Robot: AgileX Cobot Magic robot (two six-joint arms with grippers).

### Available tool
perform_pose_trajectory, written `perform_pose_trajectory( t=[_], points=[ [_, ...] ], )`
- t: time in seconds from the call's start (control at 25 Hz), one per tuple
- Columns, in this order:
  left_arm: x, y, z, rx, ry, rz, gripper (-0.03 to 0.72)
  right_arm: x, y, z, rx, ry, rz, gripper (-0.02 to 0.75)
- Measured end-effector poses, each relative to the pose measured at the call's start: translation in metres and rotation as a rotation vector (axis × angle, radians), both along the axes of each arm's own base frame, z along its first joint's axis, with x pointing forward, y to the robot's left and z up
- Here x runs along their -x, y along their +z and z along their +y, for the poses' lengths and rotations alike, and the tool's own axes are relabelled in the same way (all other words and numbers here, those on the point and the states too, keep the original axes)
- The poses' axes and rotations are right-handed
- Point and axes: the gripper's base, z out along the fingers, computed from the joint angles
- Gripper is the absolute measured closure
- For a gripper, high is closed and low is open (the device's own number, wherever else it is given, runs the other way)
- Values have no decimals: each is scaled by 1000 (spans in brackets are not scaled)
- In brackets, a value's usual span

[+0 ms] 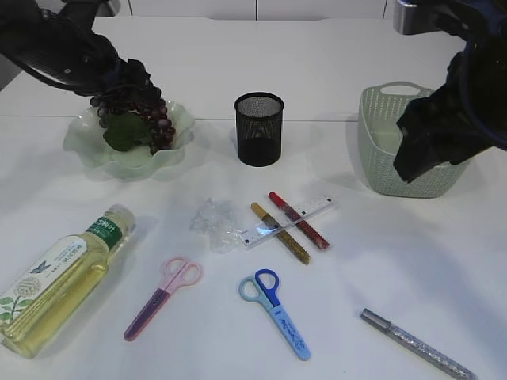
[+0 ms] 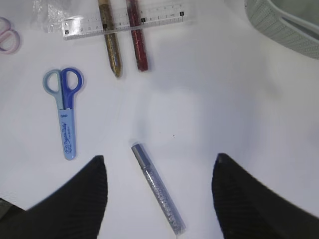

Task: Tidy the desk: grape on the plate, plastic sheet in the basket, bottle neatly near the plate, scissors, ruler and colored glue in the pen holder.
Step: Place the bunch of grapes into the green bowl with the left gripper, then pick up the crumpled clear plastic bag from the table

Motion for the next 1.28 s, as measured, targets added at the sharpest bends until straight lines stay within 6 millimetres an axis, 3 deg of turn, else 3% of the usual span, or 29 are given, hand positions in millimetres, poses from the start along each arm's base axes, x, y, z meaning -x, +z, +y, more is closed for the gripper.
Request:
perform_pose_trajectory(
  t=[0.36,0.76,1.04,1.28],
  points=[
    [35,41,18,-109,146,148,320,5,-1,-1,11,3,50,225],
    [75,87,30,-135,188,142,329,14,0,3,-40,5,126,225],
    [137,80,42,-149,193,142,329,23,11,2,-74,8,106,225],
    [207,52,53,-147,191,212,334,25,13,6,-131,8,121,225]
  ],
)
